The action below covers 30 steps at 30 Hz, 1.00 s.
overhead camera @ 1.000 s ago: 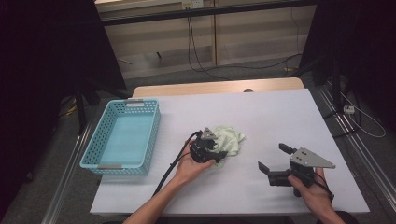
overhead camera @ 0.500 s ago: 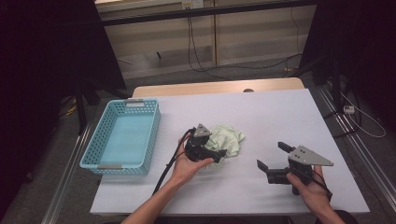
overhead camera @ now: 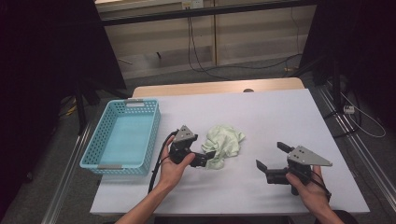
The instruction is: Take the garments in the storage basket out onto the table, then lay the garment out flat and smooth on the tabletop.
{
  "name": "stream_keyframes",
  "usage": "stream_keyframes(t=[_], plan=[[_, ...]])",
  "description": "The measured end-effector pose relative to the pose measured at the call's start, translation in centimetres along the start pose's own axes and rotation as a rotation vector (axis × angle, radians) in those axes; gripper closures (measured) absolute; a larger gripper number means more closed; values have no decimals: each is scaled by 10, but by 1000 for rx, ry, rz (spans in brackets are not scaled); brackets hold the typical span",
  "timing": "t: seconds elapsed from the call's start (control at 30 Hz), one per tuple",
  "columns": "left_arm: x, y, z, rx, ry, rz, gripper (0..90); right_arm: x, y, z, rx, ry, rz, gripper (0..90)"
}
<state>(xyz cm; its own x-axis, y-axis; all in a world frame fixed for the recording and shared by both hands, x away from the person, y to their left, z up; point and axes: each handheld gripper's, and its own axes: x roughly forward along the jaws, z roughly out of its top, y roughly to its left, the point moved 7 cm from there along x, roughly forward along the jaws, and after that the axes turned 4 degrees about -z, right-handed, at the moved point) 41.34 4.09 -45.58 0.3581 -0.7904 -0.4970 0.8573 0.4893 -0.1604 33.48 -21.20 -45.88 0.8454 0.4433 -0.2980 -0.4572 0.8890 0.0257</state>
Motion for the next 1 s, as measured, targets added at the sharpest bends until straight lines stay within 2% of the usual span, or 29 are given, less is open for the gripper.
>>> stream_keyframes(t=[0.07,0.17,0.3,0.43,0.57,0.8,0.9,1.0], plan=[[-5,0,-5,-5,-8,13,47,2,1,-2,24,17,7,15],[-12,-2,-15,-57,-21,4,48,4,4,-2,26,27,22,13],[-24,-3,-14,-21,-26,38,47,5,8,-2,7,27,32,10],[-33,-6,-23,38,15,46,43,7,8,0,-7,34,25,11],[-37,-4,-31,26,23,59,41,15,9,0,-42,70,36,12],[-31,-2,-26,24,-11,97,41,40,10,10,-32,79,43,11],[-27,-2,-25,40,-15,105,45,53,11,10,-40,97,70,15],[-22,-2,-26,46,-14,100,47,67,12,11,-32,124,84,75]])
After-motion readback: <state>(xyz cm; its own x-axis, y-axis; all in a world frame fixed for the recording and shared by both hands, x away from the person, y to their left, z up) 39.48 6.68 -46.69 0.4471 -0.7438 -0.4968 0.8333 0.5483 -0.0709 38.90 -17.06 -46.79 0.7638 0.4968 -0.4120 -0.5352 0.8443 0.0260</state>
